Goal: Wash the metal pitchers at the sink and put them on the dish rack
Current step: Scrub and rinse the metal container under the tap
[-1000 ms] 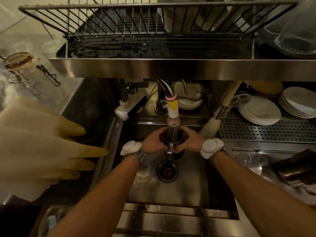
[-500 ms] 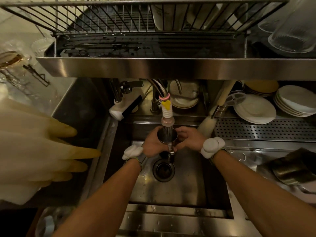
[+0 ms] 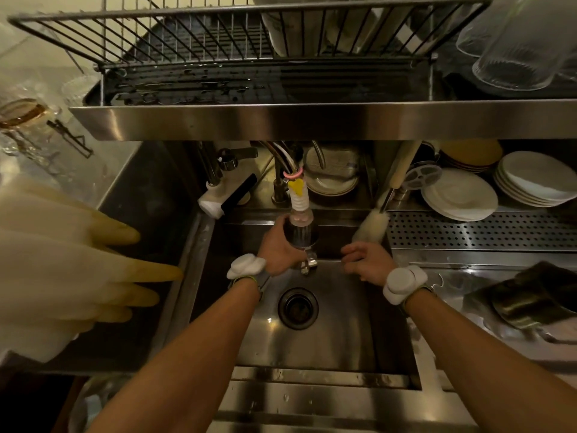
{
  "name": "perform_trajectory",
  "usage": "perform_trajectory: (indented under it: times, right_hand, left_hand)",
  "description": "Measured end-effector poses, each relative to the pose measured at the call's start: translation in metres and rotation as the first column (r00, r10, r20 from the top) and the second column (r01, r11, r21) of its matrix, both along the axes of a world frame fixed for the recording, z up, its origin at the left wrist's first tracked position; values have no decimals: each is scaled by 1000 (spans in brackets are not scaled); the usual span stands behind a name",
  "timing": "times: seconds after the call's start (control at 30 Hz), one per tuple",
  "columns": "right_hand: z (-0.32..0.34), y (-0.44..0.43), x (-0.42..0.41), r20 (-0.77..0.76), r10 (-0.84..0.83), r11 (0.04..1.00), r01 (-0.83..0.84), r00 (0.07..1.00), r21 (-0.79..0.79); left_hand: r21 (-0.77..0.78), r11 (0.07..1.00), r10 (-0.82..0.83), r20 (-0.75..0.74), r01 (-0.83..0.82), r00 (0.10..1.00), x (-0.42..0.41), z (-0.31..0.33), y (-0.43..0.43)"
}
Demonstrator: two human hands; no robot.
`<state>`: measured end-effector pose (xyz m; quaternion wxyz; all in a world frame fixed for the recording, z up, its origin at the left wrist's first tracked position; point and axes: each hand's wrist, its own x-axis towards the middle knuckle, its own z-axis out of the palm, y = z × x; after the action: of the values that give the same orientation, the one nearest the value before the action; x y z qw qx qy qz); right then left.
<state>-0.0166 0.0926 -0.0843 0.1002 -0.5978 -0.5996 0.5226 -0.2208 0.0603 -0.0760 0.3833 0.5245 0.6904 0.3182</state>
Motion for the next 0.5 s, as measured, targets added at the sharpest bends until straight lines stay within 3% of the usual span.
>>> perform_trajectory:
  times: [0.13, 0.37, 0.43, 0.5]
  right_hand:
    - [-2, 1, 6, 25, 3, 1000, -4, 1000, 31]
    - [-6, -3, 3, 24, 9, 1000, -9, 1000, -7]
    - [-5, -1, 4, 33, 3, 1000, -3, 999, -3]
    - [-5, -1, 5, 27, -10, 1000, 10, 1000, -12]
  left_hand:
    - [-28, 998, -52, -19, 51, 998, 12, -4, -4]
    - [-75, 984, 159, -17, -160, 987, 5, 3, 11]
    - [-63, 998, -16, -20, 15, 1000, 10, -2, 7]
    - [-71, 997, -34, -11, 33, 999, 7, -8, -6]
